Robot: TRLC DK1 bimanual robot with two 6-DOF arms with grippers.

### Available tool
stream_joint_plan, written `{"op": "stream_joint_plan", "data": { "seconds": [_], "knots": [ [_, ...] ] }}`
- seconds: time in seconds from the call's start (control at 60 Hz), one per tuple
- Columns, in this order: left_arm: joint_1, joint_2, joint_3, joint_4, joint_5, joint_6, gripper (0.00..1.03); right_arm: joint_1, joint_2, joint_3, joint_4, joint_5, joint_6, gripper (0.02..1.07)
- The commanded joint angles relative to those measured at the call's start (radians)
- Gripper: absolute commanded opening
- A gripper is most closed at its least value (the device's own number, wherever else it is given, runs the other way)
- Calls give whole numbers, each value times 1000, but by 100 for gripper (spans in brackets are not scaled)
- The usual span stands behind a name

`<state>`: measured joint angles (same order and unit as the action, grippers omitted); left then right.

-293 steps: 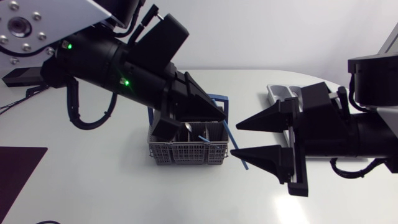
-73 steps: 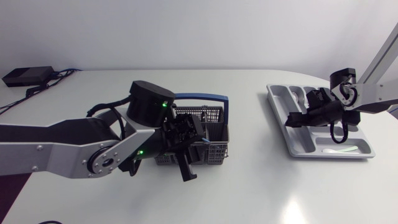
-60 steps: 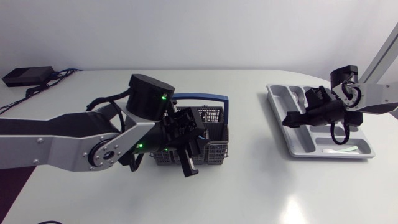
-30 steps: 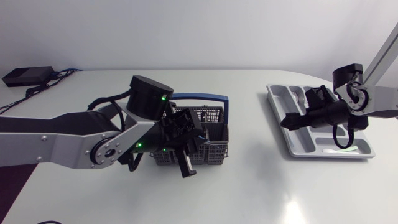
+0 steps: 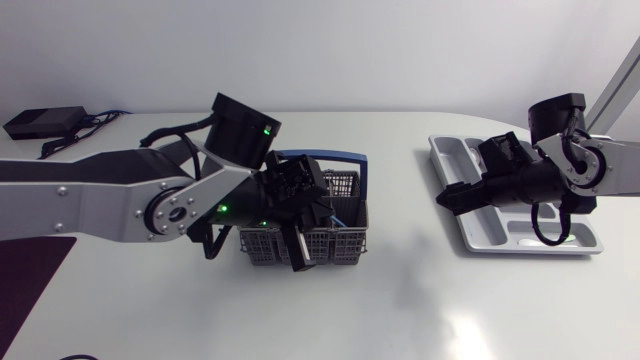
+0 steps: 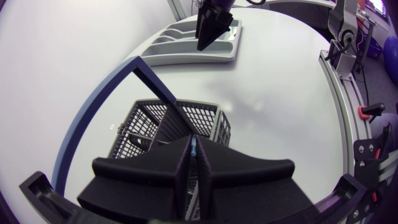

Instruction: Sort the cutlery from the basket into the organizer compartments.

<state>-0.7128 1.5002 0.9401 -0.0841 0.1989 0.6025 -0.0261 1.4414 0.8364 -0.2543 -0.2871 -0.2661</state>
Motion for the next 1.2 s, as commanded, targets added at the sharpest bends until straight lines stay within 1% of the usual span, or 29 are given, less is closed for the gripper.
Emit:
{"op": "stream_joint_plan", "data": {
  "seconds": [0.0, 0.117, 0.167, 0.2, 0.25, 0.283, 0.383, 0.45, 0.567, 0.7, 0.767, 0.833, 0.85, 0.917, 0.967, 1.0, 1.083, 1.133, 1.183],
  "knots": [
    [15, -31, 52, -43, 8, -6, 4, 34, -41, -45, -19, -4, -28, 93],
    [19, -66, 97, -118, 16, -4, 4, 69, -113, -72, -26, -30, -61, 94],
    [24, -78, 115, -149, 16, -3, 4, 83, -153, -83, -42, -66, -85, 94],
    [24, -89, 131, -172, 19, -3, 4, 89, -170, -86, -48, -69, -90, 94],
    [26, -106, 157, -209, 27, -4, 4, 107, -210, -95, -63, -98, -110, 94],
    [26, -121, 183, -247, 27, -6, 4, 134, -245, -108, -68, -101, -120, 94],
    [24, -149, 226, -304, 27, -12, 4, 181, -331, -126, -82, -126, -139, 94],
    [22, -159, 259, -350, 27, -24, 4, 210, -383, -129, -112, -165, -157, 94],
    [24, -181, 338, -454, 34, -46, 4, 276, -460, -137, -142, -195, -176, 94],
    [36, -195, 399, -539, 85, -84, 4, 341, -533, -151, -143, -205, -176, 93],
    [47, -196, 422, -583, 129, -109, 4, 384, -567, -160, -137, -205, -171, 93],
    [50, -201, 427, -602, 158, -122, 3, 417, -596, -171, -123, -205, -165, 93],
    [59, -204, 427, -611, 191, -135, 4, 431, -602, -171, -119, -205, -160, 93],
    [70, -202, 424, -625, 240, -142, 4, 459, -605, -172, -109, -205, -156, 92],
    [73, -195, 411, -625, 281, -153, 3, 476, -605, -177, -89, -205, -153, 87],
    [75, -190, 407, -625, 292, -153, 4, 483, -604, -177, -83, -205, -151, 84],
    [78, -158, 394, -625, 358, -164, 4, 509, -595, -175, -76, -208, -147, 79],
    [78, -138, 391, -625, 384, -167, 3, 514, -593, -174, -68, -225, -145, 78],
    [78, -121, 390, -625, 395, -167, 3, 515, -584, -174, -65, -236, -143, 74]
  ]
}}
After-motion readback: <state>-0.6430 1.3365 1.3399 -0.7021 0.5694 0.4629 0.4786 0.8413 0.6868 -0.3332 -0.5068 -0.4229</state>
